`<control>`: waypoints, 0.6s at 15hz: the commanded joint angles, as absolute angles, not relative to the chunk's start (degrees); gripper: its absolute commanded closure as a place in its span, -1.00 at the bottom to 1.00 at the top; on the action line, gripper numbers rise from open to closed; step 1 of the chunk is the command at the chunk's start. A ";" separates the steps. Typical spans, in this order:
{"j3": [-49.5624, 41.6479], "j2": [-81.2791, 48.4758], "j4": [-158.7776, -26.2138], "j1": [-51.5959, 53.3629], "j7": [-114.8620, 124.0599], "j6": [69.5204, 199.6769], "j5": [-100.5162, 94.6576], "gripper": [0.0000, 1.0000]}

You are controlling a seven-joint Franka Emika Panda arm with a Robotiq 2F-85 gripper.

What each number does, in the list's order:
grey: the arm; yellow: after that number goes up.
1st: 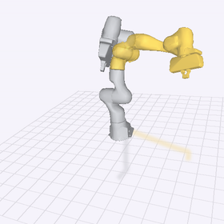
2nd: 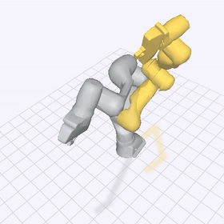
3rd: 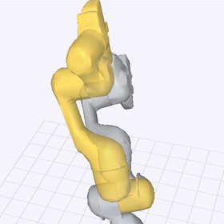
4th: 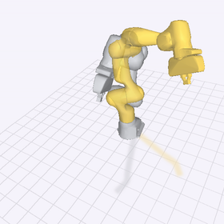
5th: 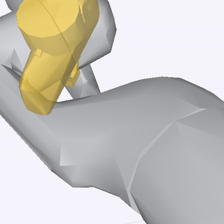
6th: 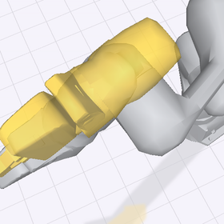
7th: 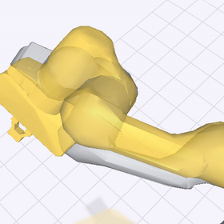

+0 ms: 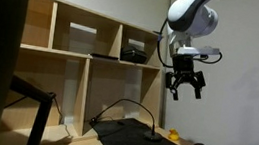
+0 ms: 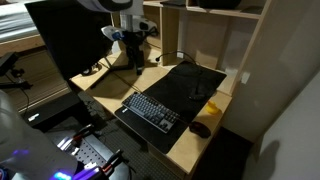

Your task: Press the button in the top right corner of the keyboard

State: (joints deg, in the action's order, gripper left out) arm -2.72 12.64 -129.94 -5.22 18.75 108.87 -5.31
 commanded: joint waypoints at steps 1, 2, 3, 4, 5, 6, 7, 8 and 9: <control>-6.65 0.65 -123.58 -9.11 22.32 115.41 -3.80 -1.00; -7.81 -2.82 -120.85 -9.81 23.30 116.21 -2.93 -1.00; -6.78 4.05 -126.58 -8.37 21.61 115.23 -4.71 -1.00; -7.92 1.19 -124.73 -9.01 21.88 116.05 -4.25 -1.00; -8.54 -1.03 -123.14 -9.37 21.91 116.30 -3.88 -1.00; -8.79 -2.41 -122.02 -9.43 22.05 116.33 -3.73 -1.00; -8.77 -2.98 -121.44 -9.33 22.31 116.33 -3.67 -1.00; -8.65 -3.06 -121.22 -9.19 22.67 116.32 -3.66 -1.00; -8.68 -5.11 -120.35 -9.14 24.42 116.89 -3.14 -1.00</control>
State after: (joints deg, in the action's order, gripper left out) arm -8.17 -3.03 -121.28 -9.50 22.84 116.49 -3.73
